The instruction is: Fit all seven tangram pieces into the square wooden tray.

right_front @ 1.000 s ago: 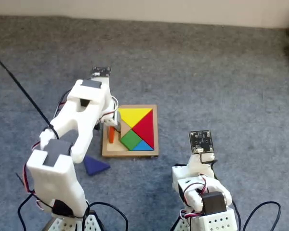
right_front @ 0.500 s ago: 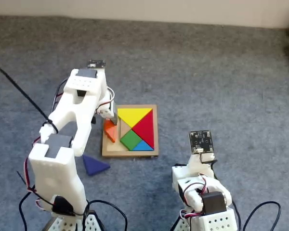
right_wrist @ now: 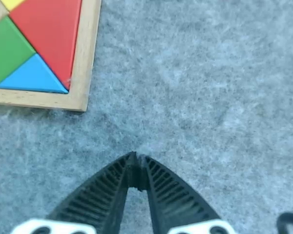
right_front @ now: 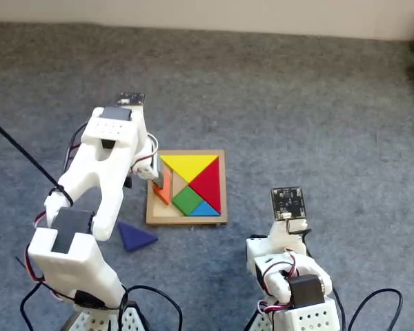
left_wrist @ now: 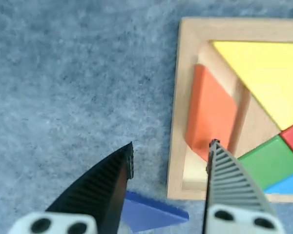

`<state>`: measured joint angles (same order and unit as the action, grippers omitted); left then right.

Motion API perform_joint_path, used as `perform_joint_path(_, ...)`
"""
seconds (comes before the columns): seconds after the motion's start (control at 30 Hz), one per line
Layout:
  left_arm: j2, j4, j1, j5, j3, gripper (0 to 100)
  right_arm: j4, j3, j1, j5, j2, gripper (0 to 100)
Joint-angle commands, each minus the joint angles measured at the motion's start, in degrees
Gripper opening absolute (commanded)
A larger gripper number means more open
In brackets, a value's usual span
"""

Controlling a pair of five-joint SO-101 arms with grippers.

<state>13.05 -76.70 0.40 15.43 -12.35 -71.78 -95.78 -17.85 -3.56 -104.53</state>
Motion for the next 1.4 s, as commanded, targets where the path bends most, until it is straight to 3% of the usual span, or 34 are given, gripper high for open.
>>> perform_joint_path(0.0, 2.33, 3.78, -0.40, -0.44, -0.66, 24, -0.31, -8.75, -0.22, -0.09, -1.10, 0.5)
perform_joint_path(0.47, 11.56, 4.04, -0.31, 0.00, 13.58, 24, -0.31, -8.75, -0.22, -0.09, -1.10, 0.5)
perform_joint_path(0.67, 8.92, -2.90, 0.31, 0.09, 18.59, 24, -0.31, -8.75, -0.22, -0.09, -1.10, 0.5)
perform_joint_path(1.1, 0.31, -4.13, -2.24, -0.44, 6.02, 24, -0.31, -8.75, -0.22, -0.09, -1.10, 0.5)
perform_joint_path(1.37, 0.40, 4.40, -2.33, -0.44, -0.31, 24, -0.31, -8.75, -0.22, -0.09, -1.10, 0.5)
